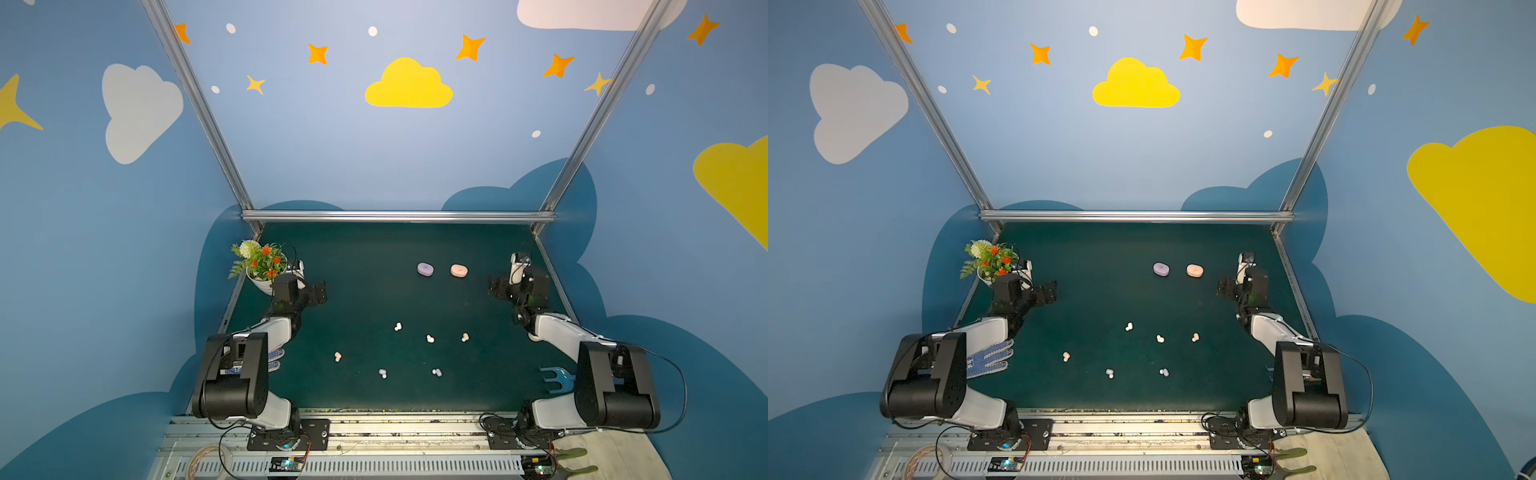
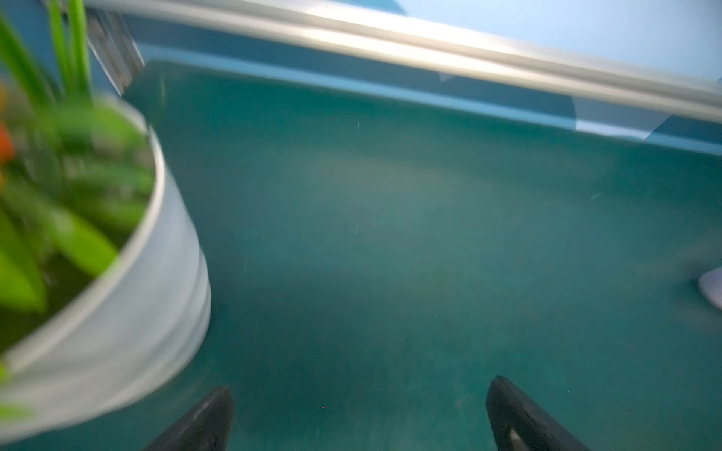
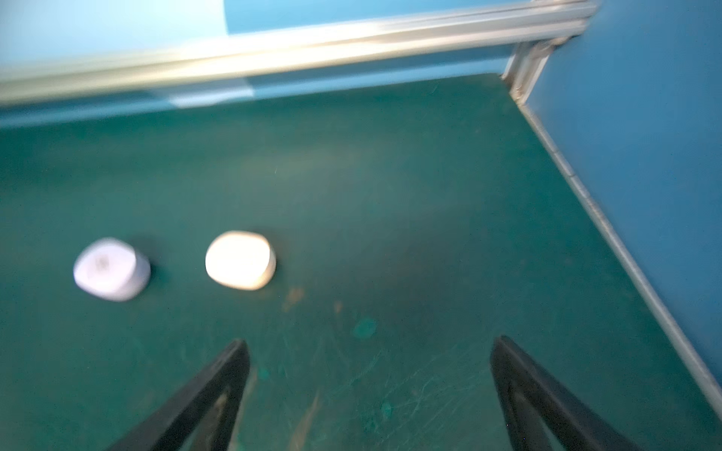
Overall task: Insert the wireless bluetooth earbuds into the charging case
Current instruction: 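Lower the right gripper over the white oval charging case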
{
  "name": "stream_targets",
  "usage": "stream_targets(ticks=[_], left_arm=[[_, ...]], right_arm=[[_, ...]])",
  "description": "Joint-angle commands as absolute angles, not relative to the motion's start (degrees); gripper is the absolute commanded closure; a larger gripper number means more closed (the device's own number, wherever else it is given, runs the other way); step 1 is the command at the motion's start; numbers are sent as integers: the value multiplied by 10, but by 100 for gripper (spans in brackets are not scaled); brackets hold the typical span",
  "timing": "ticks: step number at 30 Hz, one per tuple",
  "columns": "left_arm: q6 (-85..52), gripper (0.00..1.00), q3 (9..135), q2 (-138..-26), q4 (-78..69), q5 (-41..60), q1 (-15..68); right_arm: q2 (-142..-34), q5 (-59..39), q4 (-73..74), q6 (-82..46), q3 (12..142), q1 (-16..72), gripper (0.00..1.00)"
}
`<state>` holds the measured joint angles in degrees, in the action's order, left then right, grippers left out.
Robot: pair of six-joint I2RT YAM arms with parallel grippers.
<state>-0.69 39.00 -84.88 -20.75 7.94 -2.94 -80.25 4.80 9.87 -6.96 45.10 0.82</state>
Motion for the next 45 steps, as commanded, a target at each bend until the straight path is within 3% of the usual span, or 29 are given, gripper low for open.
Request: stream_targets(ticks=[1, 9, 16, 22, 45], left_arm=[[-12, 0, 428, -829, -86, 105, -26], [-12, 0, 460, -808, -21, 145, -9], [-9, 0, 463, -811, -17, 147, 9], [-10, 0, 482, -835, -16, 156, 12], [4, 0, 490, -841, 1, 138, 19]], right_arm=[[-799, 96, -161, -176, 498, -1, 4], [-775, 37, -375, -290, 511, -87, 4], [-743, 0, -438, -302, 505, -181, 4], [-778, -40, -452, -305, 510, -225, 4], [-866, -121, -369, -377, 512, -166, 4]])
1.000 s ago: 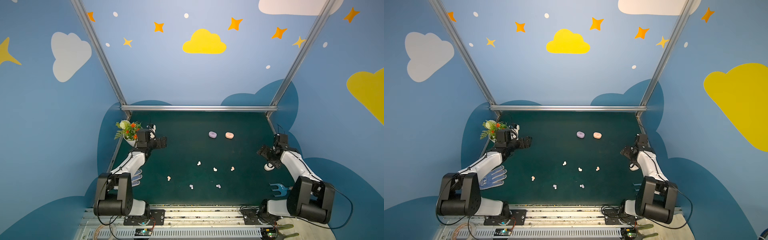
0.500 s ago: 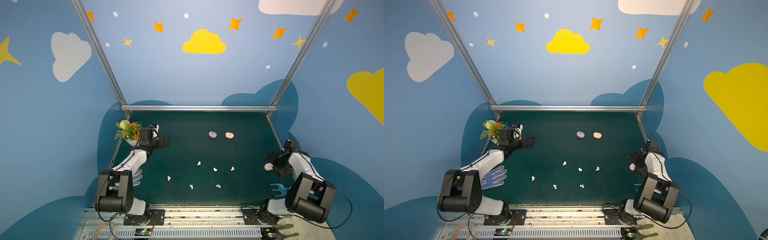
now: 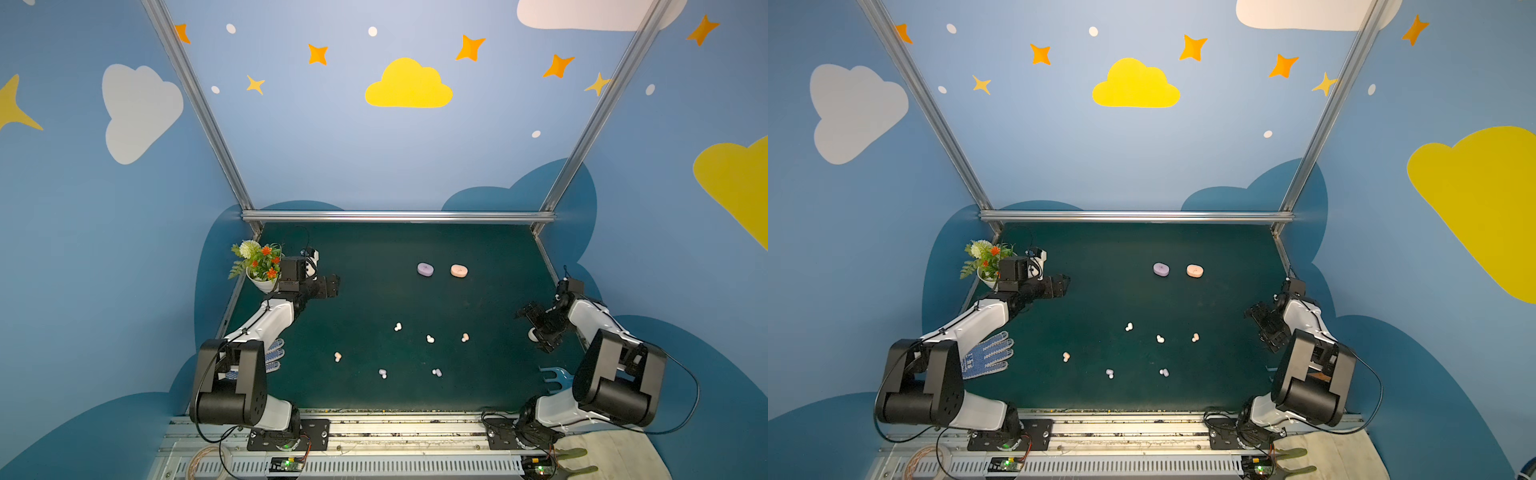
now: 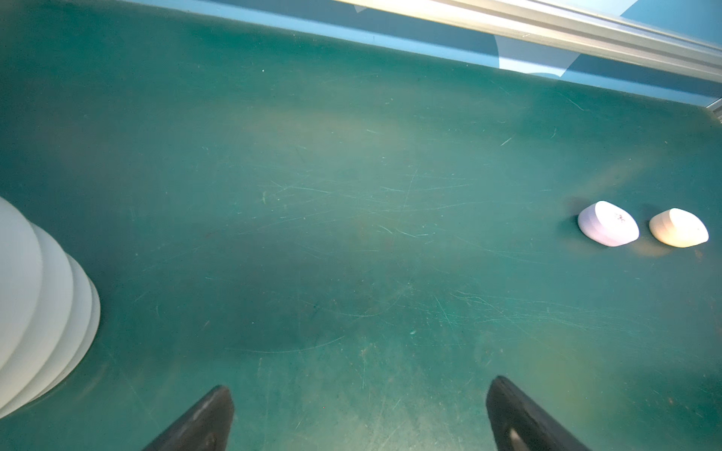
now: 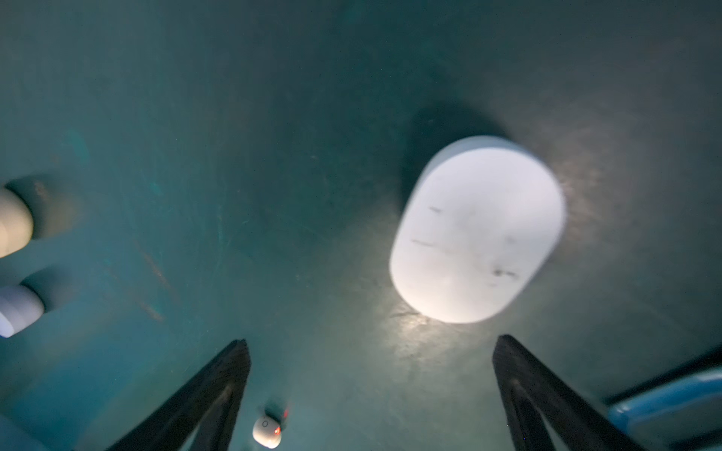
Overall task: Insert the wireless bluetooth earbuds into the charging case
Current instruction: 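Lower the right gripper over the white oval charging case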
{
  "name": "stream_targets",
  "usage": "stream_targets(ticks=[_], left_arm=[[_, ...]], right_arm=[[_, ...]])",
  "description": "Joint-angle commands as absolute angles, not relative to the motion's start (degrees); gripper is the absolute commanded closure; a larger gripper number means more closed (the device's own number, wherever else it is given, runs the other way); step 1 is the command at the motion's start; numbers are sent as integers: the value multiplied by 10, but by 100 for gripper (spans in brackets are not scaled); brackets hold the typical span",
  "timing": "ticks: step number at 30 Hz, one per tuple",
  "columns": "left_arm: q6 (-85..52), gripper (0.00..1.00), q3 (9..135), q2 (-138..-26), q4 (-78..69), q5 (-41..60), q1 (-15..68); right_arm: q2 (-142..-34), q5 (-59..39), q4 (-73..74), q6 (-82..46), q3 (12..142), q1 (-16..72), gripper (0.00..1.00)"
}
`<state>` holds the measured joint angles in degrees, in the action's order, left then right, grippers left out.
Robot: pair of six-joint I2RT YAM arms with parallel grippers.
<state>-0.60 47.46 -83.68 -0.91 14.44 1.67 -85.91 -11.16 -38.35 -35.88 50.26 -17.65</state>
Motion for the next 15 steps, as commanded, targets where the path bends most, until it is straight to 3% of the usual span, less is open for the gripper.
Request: stream_targets(ticks=[1, 15], left_arm=[[5, 0, 491, -841, 2, 137, 20], [17, 0, 496, -842, 17, 130, 25]], right_arm=[[-869, -121, -364, -380, 513, -160, 4], [-857, -85, -444, -376, 529, -140, 4]])
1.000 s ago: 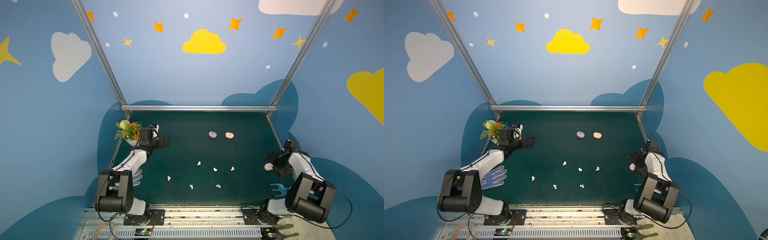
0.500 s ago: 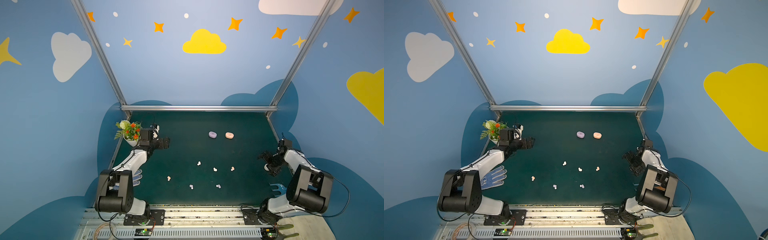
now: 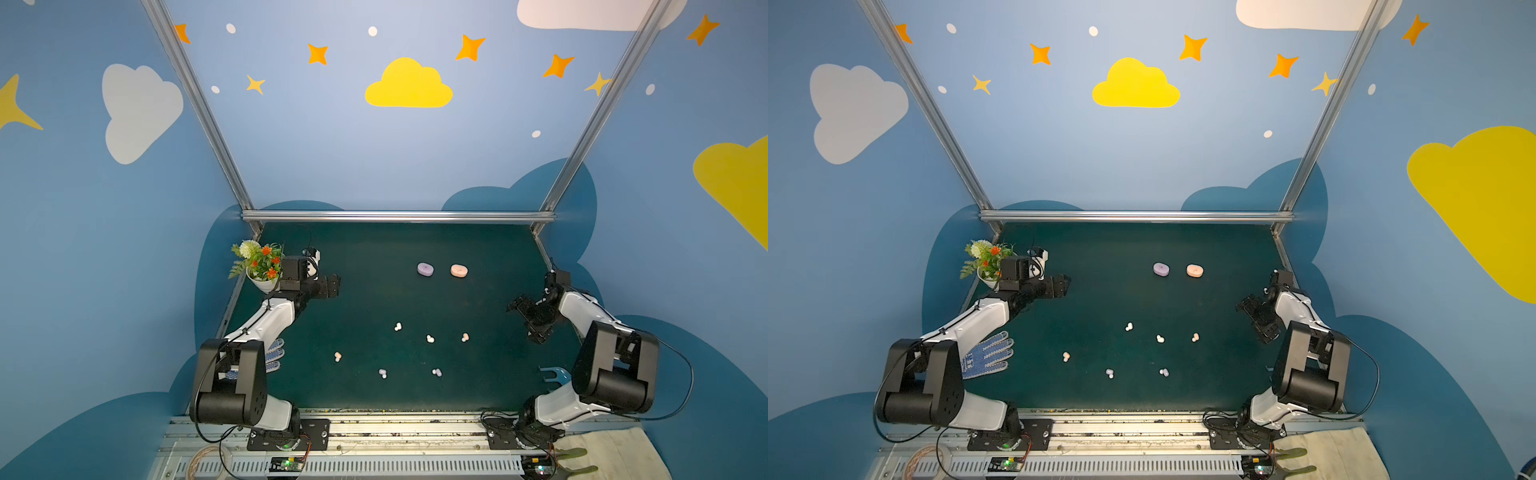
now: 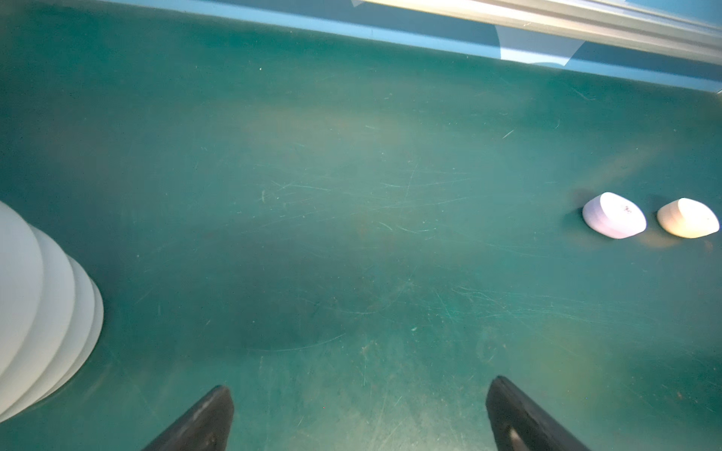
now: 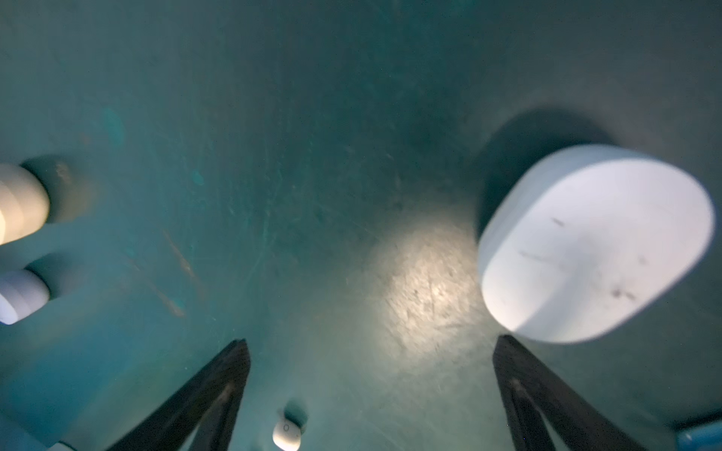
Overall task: Insert the wireless bluetooth earbuds into the charging case
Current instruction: 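Lower the right gripper over the white oval charging case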
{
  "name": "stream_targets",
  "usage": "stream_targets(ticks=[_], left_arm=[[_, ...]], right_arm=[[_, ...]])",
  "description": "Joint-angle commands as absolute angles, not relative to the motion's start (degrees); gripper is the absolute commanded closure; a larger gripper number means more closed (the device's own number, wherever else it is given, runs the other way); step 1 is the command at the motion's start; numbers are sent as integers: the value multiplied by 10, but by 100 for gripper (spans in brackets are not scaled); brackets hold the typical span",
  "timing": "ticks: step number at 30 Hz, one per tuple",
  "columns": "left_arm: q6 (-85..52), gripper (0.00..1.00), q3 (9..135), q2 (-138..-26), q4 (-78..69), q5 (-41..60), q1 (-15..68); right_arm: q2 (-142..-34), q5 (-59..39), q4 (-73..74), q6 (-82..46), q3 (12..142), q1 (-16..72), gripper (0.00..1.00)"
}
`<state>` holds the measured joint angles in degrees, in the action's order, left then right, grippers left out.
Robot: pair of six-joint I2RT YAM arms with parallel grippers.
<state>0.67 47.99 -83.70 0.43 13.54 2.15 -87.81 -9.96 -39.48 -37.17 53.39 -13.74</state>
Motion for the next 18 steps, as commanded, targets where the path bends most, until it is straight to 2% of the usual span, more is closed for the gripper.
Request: stream_targets(ticks=[1, 7, 18], left_arm=[[17, 0, 497, -844, 17, 129, 25], [16, 0, 504, -852, 21, 138, 25], [24, 0, 501, -847, 25, 125, 26]], right_arm=[[-852, -78, -449, -374, 527, -144, 4], [-871, -57, -445, -355, 539, -177, 4], [-927, -70, -381, -356, 554, -179, 4]])
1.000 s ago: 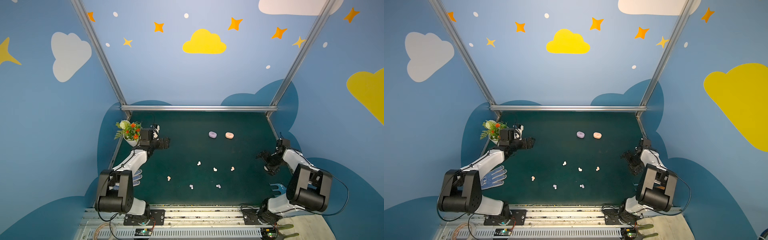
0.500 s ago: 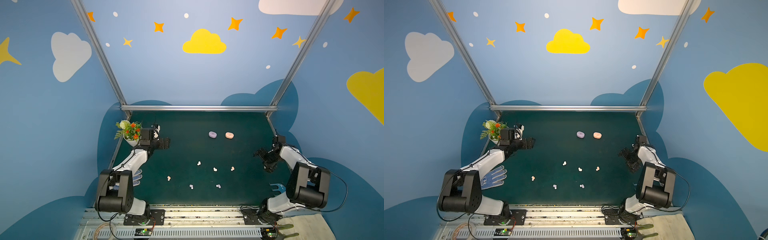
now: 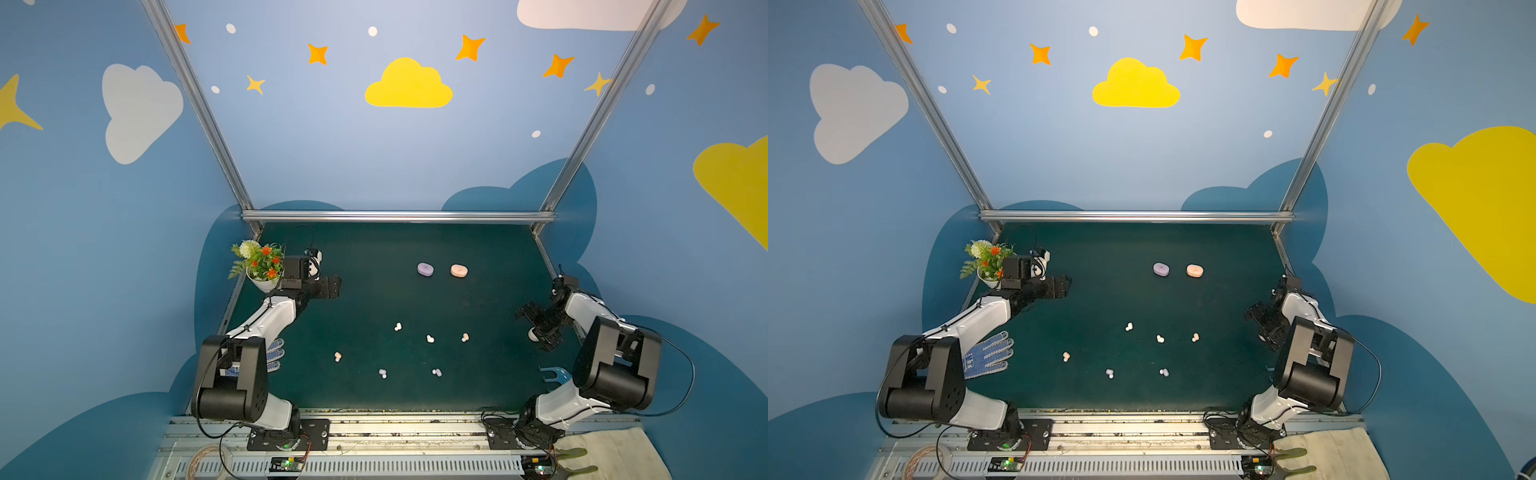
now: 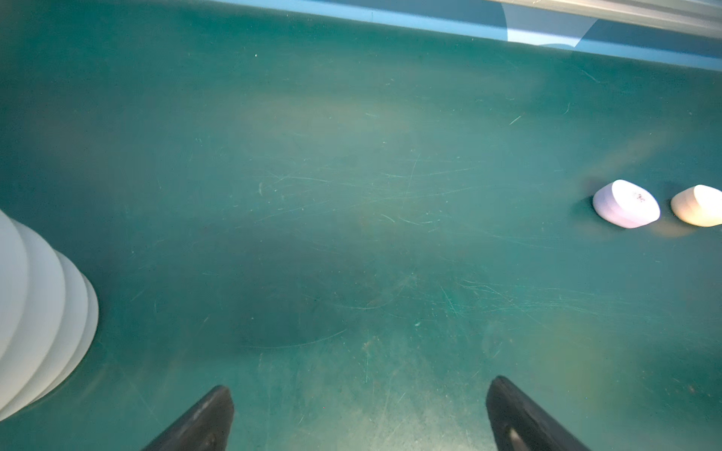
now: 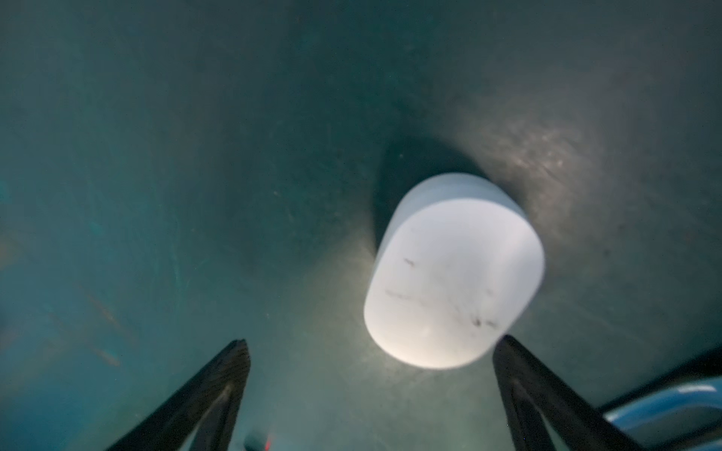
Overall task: Insert the wireless bluetooth earbuds into the charging case
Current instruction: 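Lower the right gripper over the white oval charging case, then close the right gripper on the white case and lift it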
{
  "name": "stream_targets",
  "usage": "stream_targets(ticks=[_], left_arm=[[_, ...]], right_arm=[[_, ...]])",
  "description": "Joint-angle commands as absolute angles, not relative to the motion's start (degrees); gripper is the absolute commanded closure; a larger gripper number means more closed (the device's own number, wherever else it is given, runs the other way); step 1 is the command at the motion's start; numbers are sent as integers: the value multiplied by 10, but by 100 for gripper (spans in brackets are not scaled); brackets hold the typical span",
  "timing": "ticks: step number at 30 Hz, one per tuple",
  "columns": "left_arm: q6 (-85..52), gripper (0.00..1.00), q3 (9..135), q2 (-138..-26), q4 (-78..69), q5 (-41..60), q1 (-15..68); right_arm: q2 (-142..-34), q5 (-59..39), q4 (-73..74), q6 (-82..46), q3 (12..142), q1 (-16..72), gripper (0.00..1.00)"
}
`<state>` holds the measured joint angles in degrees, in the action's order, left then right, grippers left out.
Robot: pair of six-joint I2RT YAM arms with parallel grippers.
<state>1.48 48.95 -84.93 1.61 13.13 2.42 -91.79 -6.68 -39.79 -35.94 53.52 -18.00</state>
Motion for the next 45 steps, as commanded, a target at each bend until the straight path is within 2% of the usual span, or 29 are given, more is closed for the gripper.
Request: stream_targets(ticks=[1, 20, 28, 33, 37, 45], left_arm=[[24, 0, 501, -846, 25, 126, 26], [27, 0, 504, -849, 28, 126, 27], [26, 0, 506, -854, 29, 125, 27], [24, 0, 507, -855, 28, 127, 27], [22, 0, 507, -857, 29, 131, 29], [21, 0, 508, -854, 31, 132, 29]], right_arm=[[-929, -72, -374, -356, 555, -178, 4], [-981, -101, -355, -333, 627, -133, 4], [-959, -55, -423, -259, 665, -134, 5], [-980, 48, -470, -161, 702, -151, 4], [-990, -13, -442, -131, 711, -181, 5], [-1038, -37, -450, -82, 732, -182, 7]])
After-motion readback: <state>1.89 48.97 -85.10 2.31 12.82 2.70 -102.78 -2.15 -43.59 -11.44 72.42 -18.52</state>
